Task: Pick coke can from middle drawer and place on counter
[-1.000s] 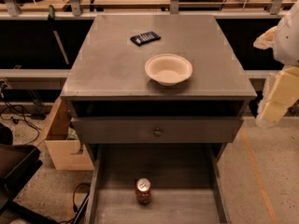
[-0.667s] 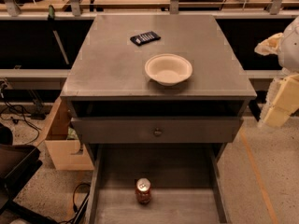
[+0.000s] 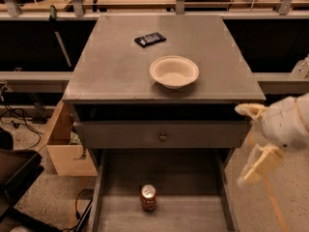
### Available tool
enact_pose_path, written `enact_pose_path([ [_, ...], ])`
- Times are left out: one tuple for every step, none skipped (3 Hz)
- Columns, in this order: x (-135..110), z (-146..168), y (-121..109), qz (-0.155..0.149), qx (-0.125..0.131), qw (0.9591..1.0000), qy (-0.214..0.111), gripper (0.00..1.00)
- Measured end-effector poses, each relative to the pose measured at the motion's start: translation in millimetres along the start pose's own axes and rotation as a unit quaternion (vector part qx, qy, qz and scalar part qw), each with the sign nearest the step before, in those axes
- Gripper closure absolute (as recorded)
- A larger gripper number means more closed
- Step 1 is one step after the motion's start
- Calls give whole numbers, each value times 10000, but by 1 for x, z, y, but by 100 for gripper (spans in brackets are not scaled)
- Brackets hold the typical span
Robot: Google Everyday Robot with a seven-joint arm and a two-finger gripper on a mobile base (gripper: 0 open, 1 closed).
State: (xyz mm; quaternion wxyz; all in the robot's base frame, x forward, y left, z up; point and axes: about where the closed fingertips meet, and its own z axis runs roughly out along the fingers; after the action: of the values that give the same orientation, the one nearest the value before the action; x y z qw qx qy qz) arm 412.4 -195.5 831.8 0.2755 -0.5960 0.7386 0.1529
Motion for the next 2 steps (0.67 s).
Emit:
enact_pose_path([
  [36,72,59,288,-265,9910,-1278,0],
  [72,86,96,57,-245,9846,-1730,0],
])
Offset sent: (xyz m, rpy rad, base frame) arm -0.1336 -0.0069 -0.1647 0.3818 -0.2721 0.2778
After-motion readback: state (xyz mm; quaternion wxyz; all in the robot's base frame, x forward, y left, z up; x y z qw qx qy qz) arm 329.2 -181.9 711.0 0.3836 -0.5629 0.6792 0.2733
